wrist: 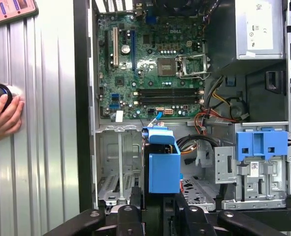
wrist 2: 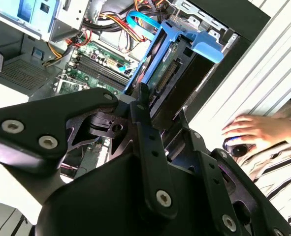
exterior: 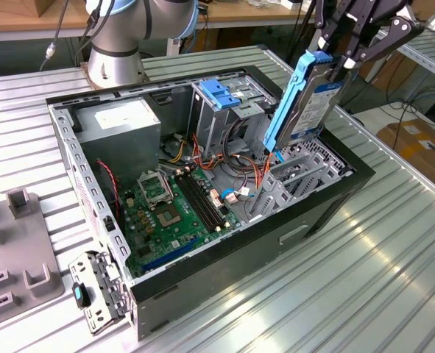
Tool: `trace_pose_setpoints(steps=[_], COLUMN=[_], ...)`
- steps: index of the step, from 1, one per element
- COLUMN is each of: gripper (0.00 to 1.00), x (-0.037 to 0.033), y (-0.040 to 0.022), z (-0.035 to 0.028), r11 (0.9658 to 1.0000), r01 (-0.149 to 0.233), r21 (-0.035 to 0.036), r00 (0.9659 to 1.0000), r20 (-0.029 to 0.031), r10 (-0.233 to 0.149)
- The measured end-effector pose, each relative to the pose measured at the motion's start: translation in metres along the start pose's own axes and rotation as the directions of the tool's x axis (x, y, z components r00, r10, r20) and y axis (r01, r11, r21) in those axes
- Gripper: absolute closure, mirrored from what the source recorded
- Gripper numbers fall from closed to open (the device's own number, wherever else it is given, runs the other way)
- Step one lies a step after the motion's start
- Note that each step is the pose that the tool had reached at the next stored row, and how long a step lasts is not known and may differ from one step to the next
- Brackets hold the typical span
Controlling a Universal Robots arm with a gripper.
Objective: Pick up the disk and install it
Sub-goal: 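Pick up the disk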
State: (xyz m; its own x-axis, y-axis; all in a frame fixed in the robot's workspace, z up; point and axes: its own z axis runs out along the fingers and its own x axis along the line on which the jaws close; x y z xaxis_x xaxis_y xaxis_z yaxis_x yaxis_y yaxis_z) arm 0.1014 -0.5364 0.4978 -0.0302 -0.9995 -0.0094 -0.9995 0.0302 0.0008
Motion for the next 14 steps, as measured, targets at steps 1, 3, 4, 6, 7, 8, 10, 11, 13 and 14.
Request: trace_pose_setpoints(steps=[1, 3, 4, 6, 7, 8, 10, 11, 13, 14], gripper=[0.65, 0.65, 0.65, 0.65, 0.65, 0.65, 0.65, 0.65, 0.65, 0.65], x=[0.0001, 0.0008, 0.0009, 0.0009, 0.0009, 0.0009, 0.0009, 0.0010, 0.0015, 0.0021], y=[0.0000, 0.0000, 0.0000, 0.0000, 0.0000, 0.0000, 0.0000, 0.0000, 0.0000, -0.0001], z=[0.0000, 0.0000, 0.0000, 0.0000, 0.0000, 0.0000, 0.0000, 0.0000, 0.0000, 0.0000], r11=[1.0000, 1.0000, 1.0000, 1.0000, 1.0000, 1.0000, 1.0000, 1.0000, 1.0000, 1.0000], r01=[0.000, 0.000, 0.000, 0.000, 0.000, 0.000, 0.000, 0.000, 0.000, 0.000], r21=[0.0000, 0.0000, 0.0000, 0.0000, 0.0000, 0.0000, 0.0000, 0.0000, 0.0000, 0.0000], r00=[1.0000, 1.0000, 1.0000, 1.0000, 1.0000, 1.0000, 1.0000, 1.0000, 1.0000, 1.0000], r20=[-0.0001, 0.0000, 0.0000, 0.0000, -0.0001, -0.0001, 0.0000, -0.0001, 0.0000, -0.0001], r10=[0.000, 0.000, 0.000, 0.000, 0.000, 0.000, 0.000, 0.000, 0.000, 0.000])
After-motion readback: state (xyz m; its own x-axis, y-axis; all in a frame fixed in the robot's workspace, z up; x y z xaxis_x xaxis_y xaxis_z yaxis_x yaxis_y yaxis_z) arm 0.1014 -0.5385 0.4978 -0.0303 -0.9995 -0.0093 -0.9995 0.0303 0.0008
